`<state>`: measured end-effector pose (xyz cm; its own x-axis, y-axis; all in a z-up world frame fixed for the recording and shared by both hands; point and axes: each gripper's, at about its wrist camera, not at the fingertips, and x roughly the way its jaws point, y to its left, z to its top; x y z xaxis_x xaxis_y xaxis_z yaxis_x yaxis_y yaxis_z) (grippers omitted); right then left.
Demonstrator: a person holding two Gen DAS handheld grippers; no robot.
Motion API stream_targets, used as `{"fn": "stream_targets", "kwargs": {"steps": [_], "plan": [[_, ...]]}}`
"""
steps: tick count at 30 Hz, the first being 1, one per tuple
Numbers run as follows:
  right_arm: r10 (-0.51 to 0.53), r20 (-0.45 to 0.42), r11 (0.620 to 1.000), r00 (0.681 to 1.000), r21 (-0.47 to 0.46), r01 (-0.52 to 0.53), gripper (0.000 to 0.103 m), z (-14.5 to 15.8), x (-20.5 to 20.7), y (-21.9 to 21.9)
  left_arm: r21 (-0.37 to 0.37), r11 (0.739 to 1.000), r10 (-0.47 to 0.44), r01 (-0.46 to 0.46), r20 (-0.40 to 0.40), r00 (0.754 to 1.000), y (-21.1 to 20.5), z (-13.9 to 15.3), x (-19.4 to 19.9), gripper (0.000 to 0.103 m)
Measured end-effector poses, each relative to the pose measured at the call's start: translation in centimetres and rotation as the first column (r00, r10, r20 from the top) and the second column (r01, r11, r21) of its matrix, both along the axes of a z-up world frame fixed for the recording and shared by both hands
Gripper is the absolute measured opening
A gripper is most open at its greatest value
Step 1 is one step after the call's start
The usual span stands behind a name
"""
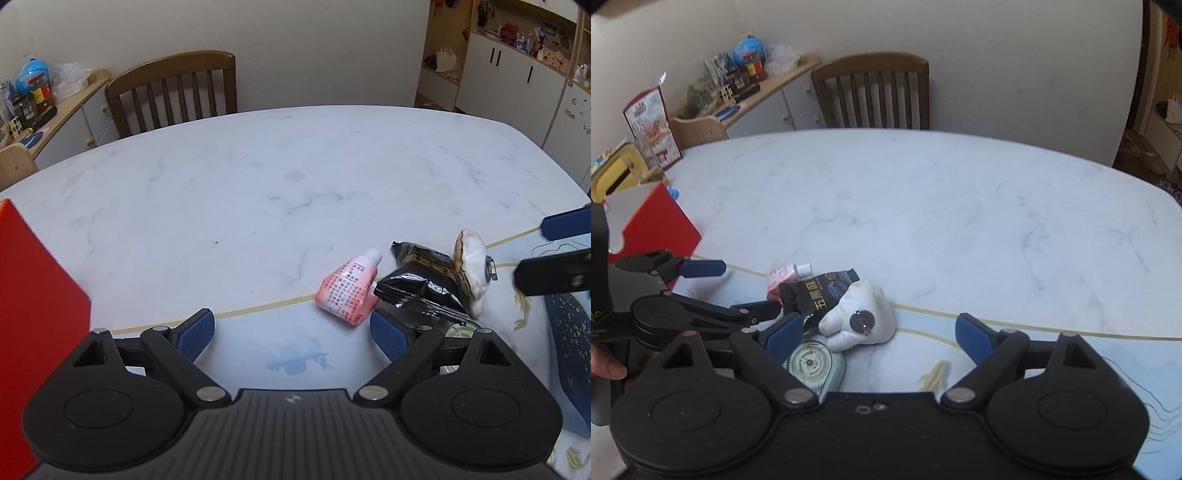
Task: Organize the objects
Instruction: 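Withdraw both grippers from the box toward the remaining items, then grasp the pink tube with the left gripper while the right grasps the white toy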
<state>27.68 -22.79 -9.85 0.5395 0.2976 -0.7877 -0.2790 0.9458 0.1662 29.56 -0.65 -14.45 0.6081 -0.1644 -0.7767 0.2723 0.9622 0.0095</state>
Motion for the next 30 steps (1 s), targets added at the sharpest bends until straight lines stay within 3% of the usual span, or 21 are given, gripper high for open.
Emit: {"fn": "stream_targets", "kwargs": {"steps": [11, 16, 18, 20, 23, 26, 30], "plan": [[0.035, -0.050, 0.999, 0.998, 0.043, -0.033, 0.071, -2.2, 2.1, 0.4, -0.020, 0.999, -0.048, 0.048, 0.029, 0.998, -0.3, -1.0, 1.0, 0.092], [0.045, -0.074, 0.996, 0.996, 0.080, -0.039, 0.058, -2.7, 2.4, 0.1, -0.055, 0.995, -0.080, 0.081, 0.034, 0.996, -0.7, -1.0, 0.9, 0.090], [0.047, -0.072, 0.996, 0.996, 0.085, -0.040, 0.057, -2.8, 2.5, 0.0, -0.049, 0.993, -0.101, 0.103, 0.044, 0.994, -1.2, -0.9, 0.6, 0.080], [0.046, -0.071, 0.995, 0.996, 0.088, -0.040, 0.056, -2.8, 2.5, -0.1, -0.035, 0.991, -0.124, 0.126, 0.051, 0.991, -1.7, -0.7, 0.3, 0.062], [0.046, -0.065, 0.995, 0.997, 0.087, -0.040, 0.054, -2.8, 2.3, -0.1, -0.042, 0.988, -0.144, 0.146, 0.046, 0.989, -2.2, -0.5, 0.1, 0.048], [0.046, -0.058, 0.996, 0.997, 0.080, -0.041, 0.052, -2.6, 2.0, -0.1, -0.038, 0.988, -0.145, 0.147, 0.039, 0.989, -2.3, -0.4, 0.0, 0.036], [0.037, -0.049, 0.998, 0.998, 0.061, -0.034, 0.048, -2.5, 1.5, 0.0, -0.032, 0.990, -0.140, 0.140, 0.025, 0.990, -2.5, -0.1, -0.3, 0.028]]}}
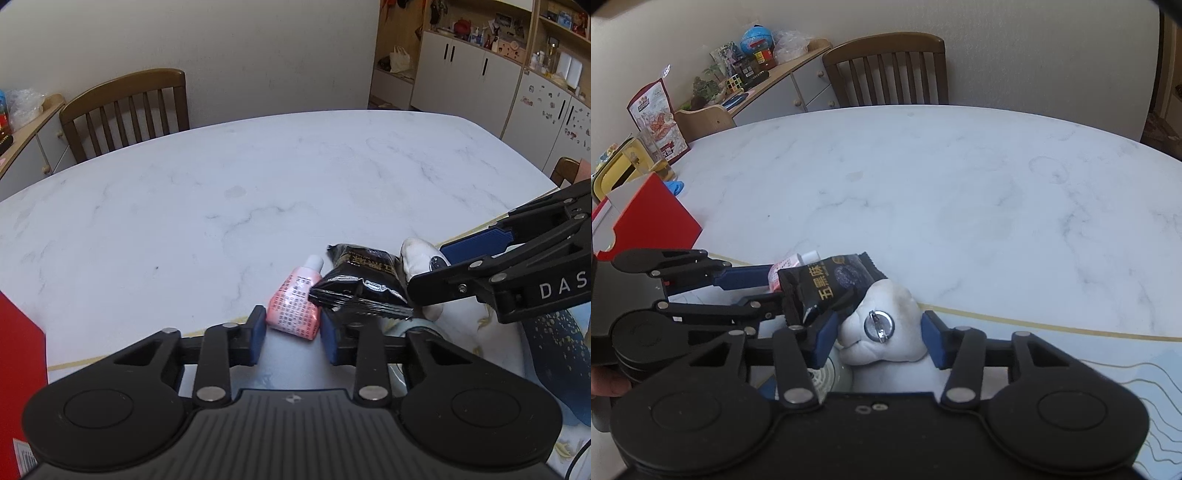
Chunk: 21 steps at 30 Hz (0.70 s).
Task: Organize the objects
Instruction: 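Grasp the pink tube with the left gripper while the right grasps the white toy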
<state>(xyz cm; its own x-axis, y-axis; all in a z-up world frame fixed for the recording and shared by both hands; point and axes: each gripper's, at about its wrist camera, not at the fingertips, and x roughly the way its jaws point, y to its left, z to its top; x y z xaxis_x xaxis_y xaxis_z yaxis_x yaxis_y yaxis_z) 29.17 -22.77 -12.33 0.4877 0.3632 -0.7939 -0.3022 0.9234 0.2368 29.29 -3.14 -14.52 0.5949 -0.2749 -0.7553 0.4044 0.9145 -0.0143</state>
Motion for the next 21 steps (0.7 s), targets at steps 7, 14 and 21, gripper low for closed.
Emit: {"fn": "stream_targets", "kwargs": {"steps": [7, 14, 21], "plan": [[-0.025, -0.001, 1.000, 1.000, -0.012, 0.025, 0.045, 0.3, -1.6, -0.6, -0.001, 1.000, 0.016, -0.016, -0.005, 1.000, -0.1, 0.7, -1.8, 0.027], [-0.027, 0.004, 1.000, 1.000, -0.004, 0.027, 0.044, 1.3, -4.2, -1.0, -0.046, 0.997, 0.058, -0.059, -0.030, 0.998, 1.1, 1.8, -4.4, 0.025], [-0.017, -0.002, 1.000, 1.000, -0.024, 0.017, 0.044, 2.4, -7.2, -0.4, -0.085, 0.992, 0.086, -0.092, -0.063, 0.994, 2.3, 2.3, -7.3, 0.025]]}}
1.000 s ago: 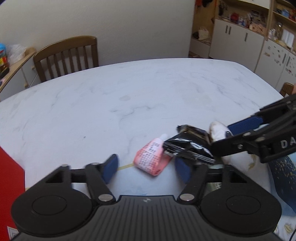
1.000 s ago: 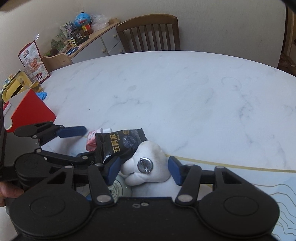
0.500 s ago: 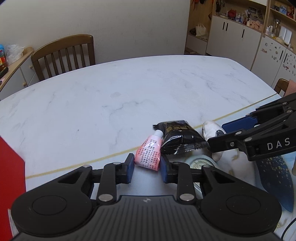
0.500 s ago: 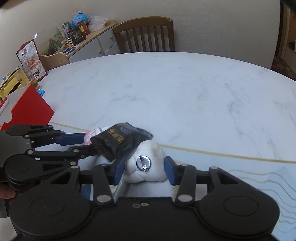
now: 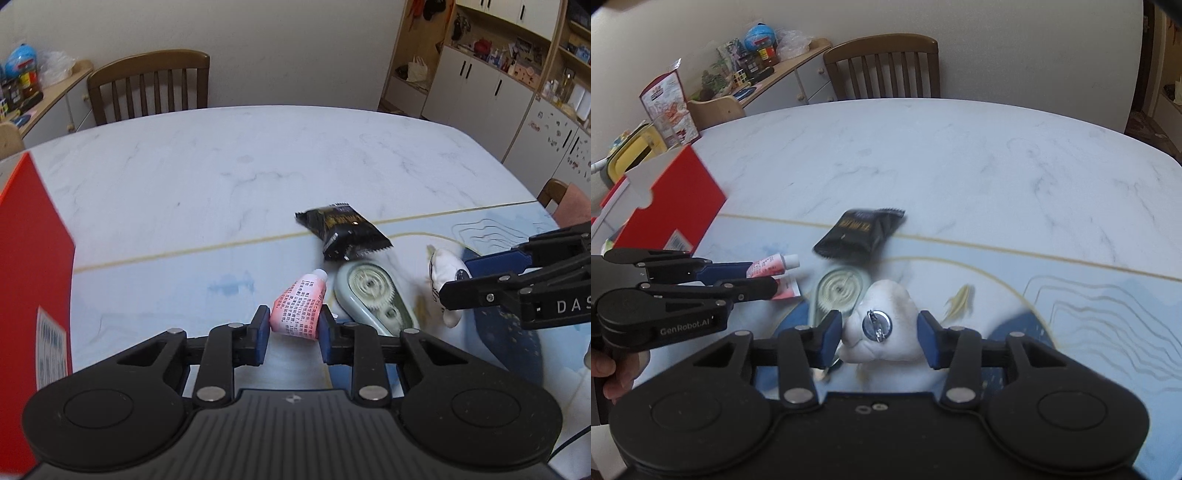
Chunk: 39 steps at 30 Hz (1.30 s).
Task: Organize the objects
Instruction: 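Grasp the pink tube with the left gripper while the right grasps the white toy, then carry the pink tube and white toy over the red box with both grippers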
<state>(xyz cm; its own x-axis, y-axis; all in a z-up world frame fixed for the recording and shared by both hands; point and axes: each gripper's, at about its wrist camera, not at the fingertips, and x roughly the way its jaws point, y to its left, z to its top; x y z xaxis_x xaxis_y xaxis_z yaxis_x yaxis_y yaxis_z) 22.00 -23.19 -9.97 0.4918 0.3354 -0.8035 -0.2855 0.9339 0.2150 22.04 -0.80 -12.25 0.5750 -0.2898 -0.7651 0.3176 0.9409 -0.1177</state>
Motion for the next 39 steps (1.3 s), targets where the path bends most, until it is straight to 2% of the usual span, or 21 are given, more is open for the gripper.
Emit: {"fn": "stream_targets", "kwargs": {"steps": [8, 19, 28, 39], "plan": [[-0.002, 0.004, 1.000, 1.000, 0.026, 0.002, 0.044, 1.8, -3.2, 0.7, -0.044, 0.999, 0.024, -0.023, 0.002, 1.000, 1.4, 2.5, -3.3, 0.025], [0.014, 0.035, 0.996, 0.999, 0.086, -0.017, 0.044, 5.6, -5.9, 4.1, -0.044, 0.999, 0.017, -0.013, 0.085, 0.996, 4.5, 7.3, -6.8, 0.025], [0.055, 0.097, 0.996, 0.994, 0.067, -0.061, 0.044, 8.7, -6.5, 9.3, -0.084, 0.996, 0.049, -0.041, 0.104, 0.993, 9.6, 9.7, -8.0, 0.025], [0.177, 0.162, 0.982, 0.971, 0.029, -0.184, 0.044, 11.7, -6.3, 18.2, -0.095, 0.991, 0.110, -0.096, 0.155, 0.982, 17.7, 11.9, -8.8, 0.025]]}}
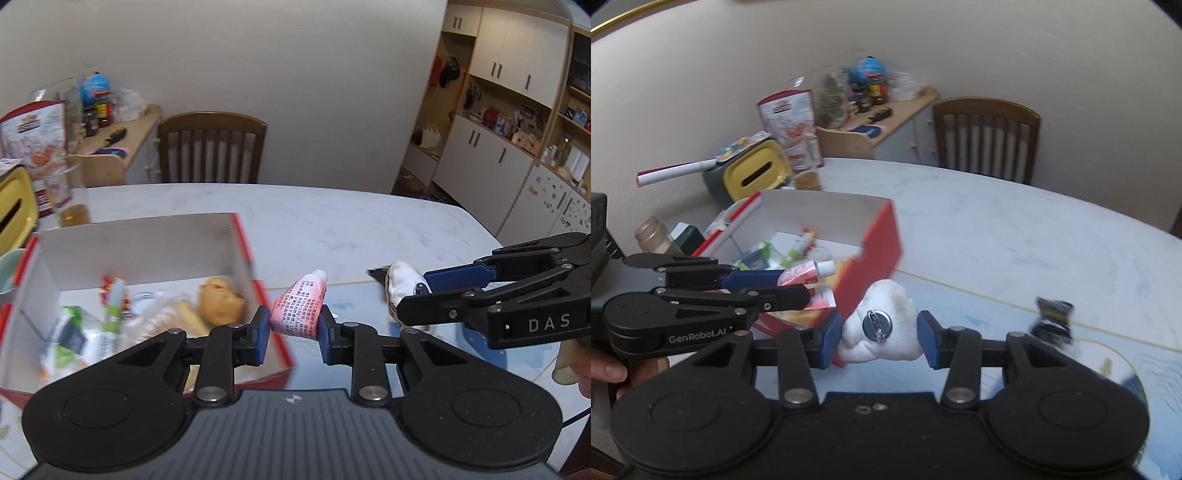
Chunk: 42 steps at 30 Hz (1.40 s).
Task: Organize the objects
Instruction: 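Carry the pink tube and white toy over the red box with both grippers, then lower both items into the box and open both grippers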
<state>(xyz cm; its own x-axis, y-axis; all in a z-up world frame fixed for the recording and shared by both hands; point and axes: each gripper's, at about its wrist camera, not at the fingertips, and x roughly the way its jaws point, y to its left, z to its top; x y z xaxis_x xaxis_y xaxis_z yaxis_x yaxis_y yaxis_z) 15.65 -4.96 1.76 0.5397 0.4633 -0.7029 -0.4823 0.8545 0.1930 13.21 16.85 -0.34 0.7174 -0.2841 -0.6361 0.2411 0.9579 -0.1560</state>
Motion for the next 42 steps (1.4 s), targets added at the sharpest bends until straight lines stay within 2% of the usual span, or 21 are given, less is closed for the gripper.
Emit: {"fn": "stream_targets", "kwargs": {"steps": [13, 23, 35, 42], "plan": [[0.108, 0.002, 0.993, 0.994, -0.053, -0.108, 0.044, -0.4, 1.5, 10.1, 0.036, 0.996, 0.085, -0.085, -0.006, 0.996, 9.2, -0.5, -0.3, 0.025], [0.150, -0.021, 0.979, 0.988, -0.139, -0.152, 0.044, -2.8, 3.6, 15.8, 0.078, 0.985, 0.155, -0.155, 0.009, 0.988, 15.2, 0.0, 2.9, 0.025], [0.119, -0.077, 0.969, 0.990, -0.207, -0.132, 0.045, -6.2, 6.7, 19.5, 0.088, 0.989, 0.130, -0.120, -0.113, 0.985, 16.3, -4.5, 7.8, 0.025], [0.160, -0.074, 0.952, 0.984, -0.251, -0.173, 0.045, -7.5, 7.3, 21.7, 0.105, 0.991, 0.101, -0.084, -0.171, 0.980, 16.1, -6.2, 9.5, 0.025]]}}
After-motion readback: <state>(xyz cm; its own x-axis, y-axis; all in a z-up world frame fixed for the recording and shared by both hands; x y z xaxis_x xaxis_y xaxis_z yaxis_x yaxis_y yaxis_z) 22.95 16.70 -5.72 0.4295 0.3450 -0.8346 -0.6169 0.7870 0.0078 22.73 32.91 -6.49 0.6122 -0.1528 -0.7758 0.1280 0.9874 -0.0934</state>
